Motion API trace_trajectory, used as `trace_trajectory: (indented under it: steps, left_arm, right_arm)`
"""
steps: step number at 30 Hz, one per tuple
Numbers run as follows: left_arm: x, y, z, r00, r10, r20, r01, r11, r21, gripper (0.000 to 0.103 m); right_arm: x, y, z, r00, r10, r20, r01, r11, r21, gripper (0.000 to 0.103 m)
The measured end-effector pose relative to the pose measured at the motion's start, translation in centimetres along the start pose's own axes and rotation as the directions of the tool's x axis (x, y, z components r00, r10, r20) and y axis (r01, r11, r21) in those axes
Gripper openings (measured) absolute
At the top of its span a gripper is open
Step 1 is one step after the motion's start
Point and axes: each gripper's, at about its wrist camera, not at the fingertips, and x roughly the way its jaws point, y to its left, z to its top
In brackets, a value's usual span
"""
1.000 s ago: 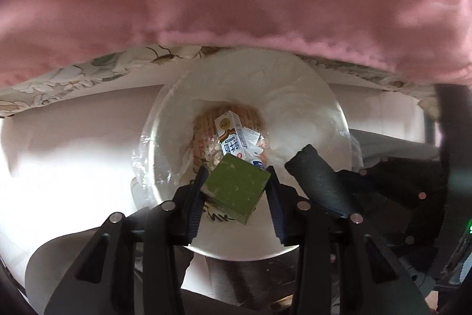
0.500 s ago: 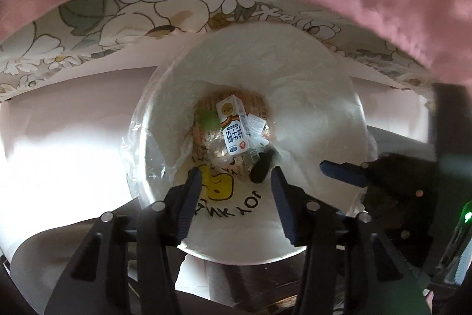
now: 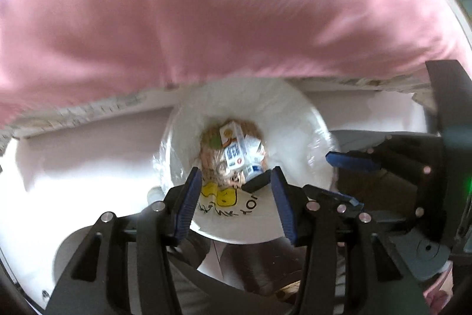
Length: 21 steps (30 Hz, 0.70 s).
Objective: Collect trash
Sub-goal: 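Open both tools to drop the green cube and black cylinder into the bin, then move both open tools back over the red and green bricks on the bed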
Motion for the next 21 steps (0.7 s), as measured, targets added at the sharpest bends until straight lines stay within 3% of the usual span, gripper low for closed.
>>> trace_trajectory:
  steps: [8, 18, 21]
  left_arm:
    - [-8.2, -3.0, 1.7, 0.987, -0.014, 0.163, 0.005, 0.999, 0.053, 0.051]
    - [-15.2, -6.5, 7.3, 0.949, -0.022, 0.313, 0.001, 0.998, 0.066, 0.059]
    - [-15.9, -7.7, 9.0, 0.942, -0.025, 0.334, 0.006, 0.998, 0.059, 0.060]
  right_arm:
    - [-10.0, -1.5, 0.3, 0.985, -0.068, 0.158, 0.071, 0.997, -0.016, 0.043]
    - [-22.1, -5.4, 4.0, 0.918, -0.168, 0.360, 0.166, 0.985, 0.036, 0.046]
    - [-24.9, -6.9, 5.8, 0.898, -0.186, 0.398, 0.170, 0.983, 0.076, 0.052]
